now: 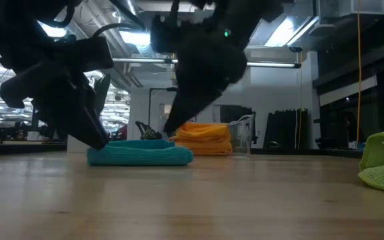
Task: Fold microfiber towels
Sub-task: Fold the blue microfiber towel
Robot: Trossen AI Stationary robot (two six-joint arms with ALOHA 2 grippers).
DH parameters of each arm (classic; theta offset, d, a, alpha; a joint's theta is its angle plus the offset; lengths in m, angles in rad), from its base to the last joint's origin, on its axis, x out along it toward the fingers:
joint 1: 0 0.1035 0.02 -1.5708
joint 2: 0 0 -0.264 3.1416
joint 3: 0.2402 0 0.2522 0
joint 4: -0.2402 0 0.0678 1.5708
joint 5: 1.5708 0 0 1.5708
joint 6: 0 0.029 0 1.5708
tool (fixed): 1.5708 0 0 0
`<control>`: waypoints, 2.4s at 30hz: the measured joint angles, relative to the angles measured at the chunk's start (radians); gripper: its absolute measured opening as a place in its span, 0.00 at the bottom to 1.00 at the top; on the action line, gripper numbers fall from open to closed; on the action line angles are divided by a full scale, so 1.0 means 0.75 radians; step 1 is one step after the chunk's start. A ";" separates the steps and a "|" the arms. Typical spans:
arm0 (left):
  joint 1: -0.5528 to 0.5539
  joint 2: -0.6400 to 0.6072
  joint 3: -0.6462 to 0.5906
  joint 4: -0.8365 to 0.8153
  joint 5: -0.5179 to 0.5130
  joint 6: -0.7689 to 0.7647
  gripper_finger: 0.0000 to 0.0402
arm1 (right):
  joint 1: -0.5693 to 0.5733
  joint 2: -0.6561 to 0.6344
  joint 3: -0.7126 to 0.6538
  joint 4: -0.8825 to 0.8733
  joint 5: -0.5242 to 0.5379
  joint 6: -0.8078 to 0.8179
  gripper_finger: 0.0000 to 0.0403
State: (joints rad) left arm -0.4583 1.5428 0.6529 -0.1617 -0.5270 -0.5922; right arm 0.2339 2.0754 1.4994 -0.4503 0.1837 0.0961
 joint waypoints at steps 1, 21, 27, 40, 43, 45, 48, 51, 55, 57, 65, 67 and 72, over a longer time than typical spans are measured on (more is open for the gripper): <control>0.000 0.002 0.000 0.001 0.000 0.000 0.50 | -0.006 0.012 0.000 -0.006 -0.008 0.002 0.45; -0.002 0.104 0.004 0.007 0.069 -0.040 0.51 | -0.087 0.156 0.006 0.001 -0.072 -0.033 0.72; -0.003 0.152 0.007 0.010 0.043 -0.130 0.50 | -0.086 0.158 0.004 -0.009 -0.077 0.047 0.72; -0.081 0.157 0.004 0.005 0.055 -0.250 0.19 | -0.020 0.160 0.002 -0.020 -0.099 0.182 0.41; -0.099 0.156 0.004 0.004 0.063 -0.318 0.05 | 0.003 0.160 0.002 -0.018 -0.112 0.237 0.29; -0.114 0.156 0.004 0.007 0.066 -0.333 0.02 | 0.018 0.159 0.002 -0.018 -0.141 0.253 0.21; -0.138 0.157 0.004 0.022 0.074 -0.355 0.02 | 0.039 0.159 0.002 -0.019 -0.142 0.255 0.08; -0.162 0.158 0.001 0.068 0.097 -0.360 0.01 | 0.057 0.159 0.002 -0.020 -0.136 0.254 0.03; -0.191 0.161 0.000 0.153 0.123 -0.360 0.00 | 0.088 0.160 0.002 -0.025 -0.145 0.281 0.03; -0.206 0.161 -0.002 0.199 0.131 -0.360 0.00 | 0.100 0.158 0.002 -0.027 -0.168 0.281 0.02; -0.250 0.167 0.039 0.382 0.267 -0.384 0.00 | 0.182 0.170 0.134 -0.186 -0.265 0.320 0.02; -0.257 0.167 0.074 0.380 0.294 -0.390 0.00 | 0.206 0.174 0.202 -0.273 -0.293 0.320 0.01; -0.272 0.166 0.179 0.378 0.403 -0.390 0.00 | 0.268 0.169 0.345 -0.444 -0.302 0.319 0.02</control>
State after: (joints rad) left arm -0.6626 1.6669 0.7870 0.1221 -0.2251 -0.8845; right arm 0.4346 2.2024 1.7583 -0.7834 -0.0429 0.3355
